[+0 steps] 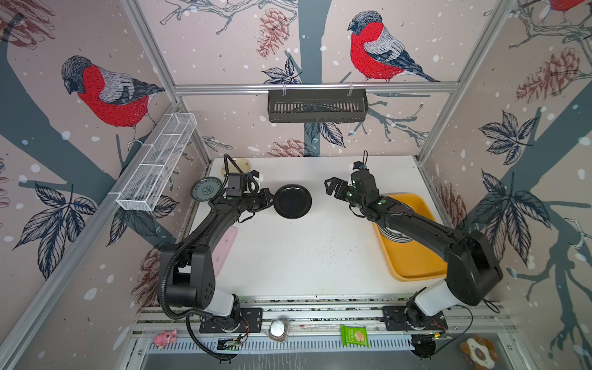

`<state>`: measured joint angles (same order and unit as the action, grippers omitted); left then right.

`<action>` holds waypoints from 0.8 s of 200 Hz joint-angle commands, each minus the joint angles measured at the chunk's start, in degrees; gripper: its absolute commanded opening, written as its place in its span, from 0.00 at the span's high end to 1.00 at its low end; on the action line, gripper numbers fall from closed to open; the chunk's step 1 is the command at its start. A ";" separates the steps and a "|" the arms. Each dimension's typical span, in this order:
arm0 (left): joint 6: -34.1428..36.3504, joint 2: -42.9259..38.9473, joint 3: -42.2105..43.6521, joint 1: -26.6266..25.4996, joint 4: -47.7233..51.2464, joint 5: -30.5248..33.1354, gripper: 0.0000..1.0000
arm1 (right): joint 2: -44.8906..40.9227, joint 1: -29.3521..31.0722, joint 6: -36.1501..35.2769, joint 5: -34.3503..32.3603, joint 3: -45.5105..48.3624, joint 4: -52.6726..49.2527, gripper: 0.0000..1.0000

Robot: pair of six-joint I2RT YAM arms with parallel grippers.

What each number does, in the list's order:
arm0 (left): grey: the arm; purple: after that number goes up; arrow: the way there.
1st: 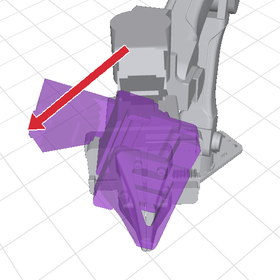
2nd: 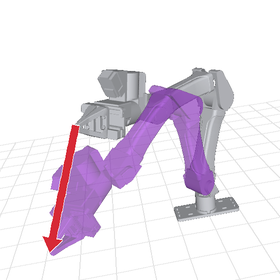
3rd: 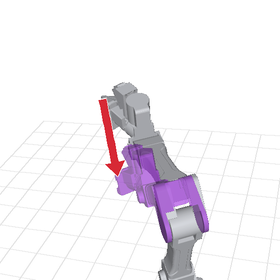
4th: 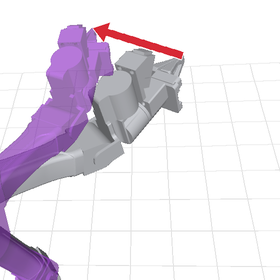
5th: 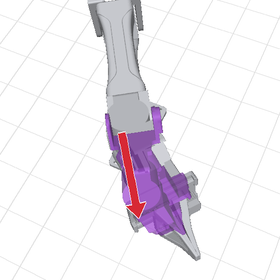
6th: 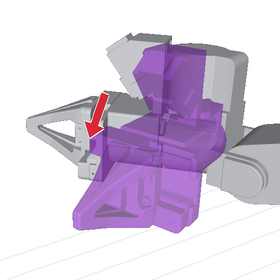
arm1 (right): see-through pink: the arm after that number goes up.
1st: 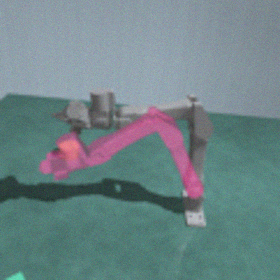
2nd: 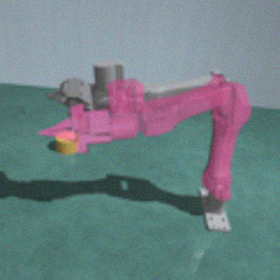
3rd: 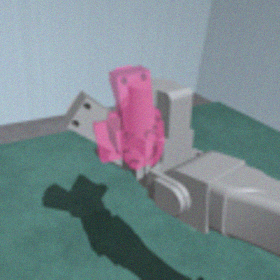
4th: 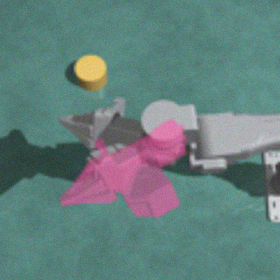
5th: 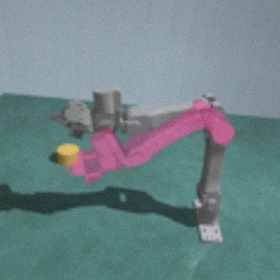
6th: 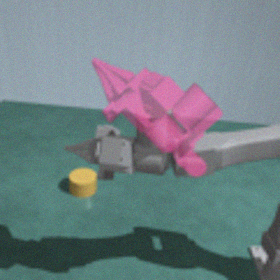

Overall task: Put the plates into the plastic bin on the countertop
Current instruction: 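Lift the black plate with the left gripper toward the approaching right gripper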

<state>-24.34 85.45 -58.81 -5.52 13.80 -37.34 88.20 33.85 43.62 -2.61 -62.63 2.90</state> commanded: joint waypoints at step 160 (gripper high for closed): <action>1.09 4.26 -0.81 -8.82 -0.28 -1.21 0.99 | -2.54 6.67 4.90 1.60 5.83 -1.58 0.13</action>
<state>-24.01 90.13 -59.27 -14.31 14.04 -37.36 85.30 40.32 48.03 -3.66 -57.08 2.00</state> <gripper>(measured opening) 0.080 0.884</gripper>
